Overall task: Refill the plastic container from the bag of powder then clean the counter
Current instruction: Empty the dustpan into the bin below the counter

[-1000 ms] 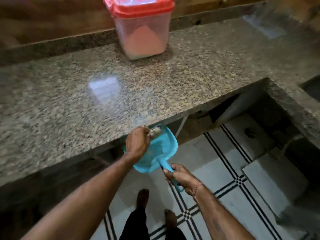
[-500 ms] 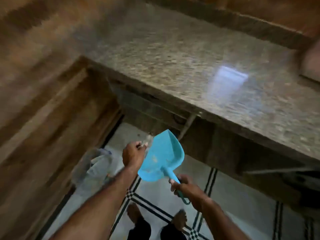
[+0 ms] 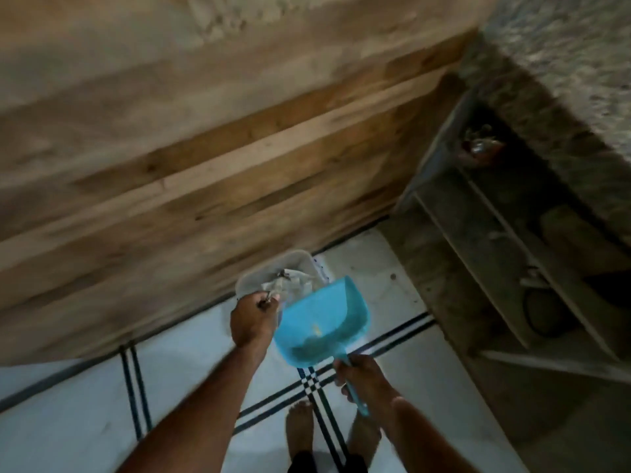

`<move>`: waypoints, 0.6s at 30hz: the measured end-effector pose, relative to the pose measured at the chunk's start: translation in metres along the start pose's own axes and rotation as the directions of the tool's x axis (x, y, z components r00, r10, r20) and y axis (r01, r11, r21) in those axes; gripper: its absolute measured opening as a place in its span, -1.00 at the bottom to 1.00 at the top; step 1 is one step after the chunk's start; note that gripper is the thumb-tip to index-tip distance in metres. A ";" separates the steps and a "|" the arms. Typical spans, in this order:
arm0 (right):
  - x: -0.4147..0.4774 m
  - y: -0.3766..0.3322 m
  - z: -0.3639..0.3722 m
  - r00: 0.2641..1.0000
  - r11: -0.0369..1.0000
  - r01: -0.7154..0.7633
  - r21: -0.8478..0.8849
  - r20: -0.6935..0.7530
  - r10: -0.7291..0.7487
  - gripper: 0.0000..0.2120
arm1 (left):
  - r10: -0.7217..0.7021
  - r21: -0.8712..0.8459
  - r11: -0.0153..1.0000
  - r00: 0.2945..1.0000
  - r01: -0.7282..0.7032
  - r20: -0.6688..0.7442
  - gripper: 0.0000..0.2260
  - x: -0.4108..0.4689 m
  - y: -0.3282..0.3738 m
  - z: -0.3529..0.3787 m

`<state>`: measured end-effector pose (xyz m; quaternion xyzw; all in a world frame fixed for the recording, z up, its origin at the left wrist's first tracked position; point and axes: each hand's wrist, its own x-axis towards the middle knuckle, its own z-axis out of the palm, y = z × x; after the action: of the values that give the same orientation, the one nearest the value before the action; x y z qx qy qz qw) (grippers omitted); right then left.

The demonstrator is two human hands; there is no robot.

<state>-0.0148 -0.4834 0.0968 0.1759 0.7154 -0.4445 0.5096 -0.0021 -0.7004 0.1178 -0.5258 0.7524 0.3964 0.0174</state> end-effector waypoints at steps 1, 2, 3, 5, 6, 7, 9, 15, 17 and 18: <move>0.025 -0.008 0.009 1.000 1.000 -0.004 -0.022 0.008 0.004 -0.87 | -0.018 -0.020 1.000 1.000 0.017 -0.012 -0.76 0.013 -0.008 0.007; 0.053 -0.013 0.019 1.000 0.999 -0.015 -0.046 0.019 0.016 -0.82 | -0.040 -0.037 0.999 0.999 0.038 -0.032 -0.77 0.026 -0.019 0.016; 0.082 -0.019 0.031 0.999 0.997 -0.024 -0.078 0.022 0.025 -0.79 | -0.063 -0.049 0.997 0.997 0.061 -0.046 -0.78 0.040 -0.031 0.024; 0.128 -0.033 0.055 1.000 0.990 -0.006 -0.138 0.026 0.010 -0.74 | -0.087 -0.049 0.995 0.994 0.084 -0.063 -0.76 0.060 -0.051 0.037; 0.150 -0.039 0.068 0.999 0.987 0.026 -0.157 0.029 -0.021 -0.72 | -0.103 -0.055 0.994 0.992 0.098 -0.077 -0.77 0.069 -0.061 0.043; 0.168 -0.047 0.080 0.999 0.981 0.048 -0.188 0.030 -0.043 -0.71 | -0.127 -0.071 0.990 0.987 0.120 -0.094 -0.78 0.077 -0.070 0.047; 0.192 -0.062 0.097 0.997 0.965 0.066 -0.253 0.056 -0.053 -0.84 | -0.168 -0.109 0.982 0.977 0.154 -0.129 -0.76 0.092 -0.081 0.052; 0.213 -0.057 0.110 0.997 0.956 0.069 -0.286 0.047 -0.058 -0.68 | -0.245 -0.227 0.951 0.957 0.208 -0.152 -0.75 0.121 -0.109 0.060; 0.208 -0.044 0.112 0.993 0.958 0.122 -0.259 0.025 -0.119 -0.65 | -0.264 -0.256 0.941 0.952 0.220 -0.154 -0.74 0.126 -0.112 0.061; 0.202 -0.038 0.111 0.987 0.952 0.158 -0.261 0.023 -0.158 -0.67 | -0.274 -0.273 0.936 0.948 0.223 -0.164 -0.73 0.128 -0.111 0.062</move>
<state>-0.0625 -0.6350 -0.0744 0.0487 0.7792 -0.3855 0.4918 0.0062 -0.7770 -0.0456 -0.6520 0.6215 0.4280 -0.0745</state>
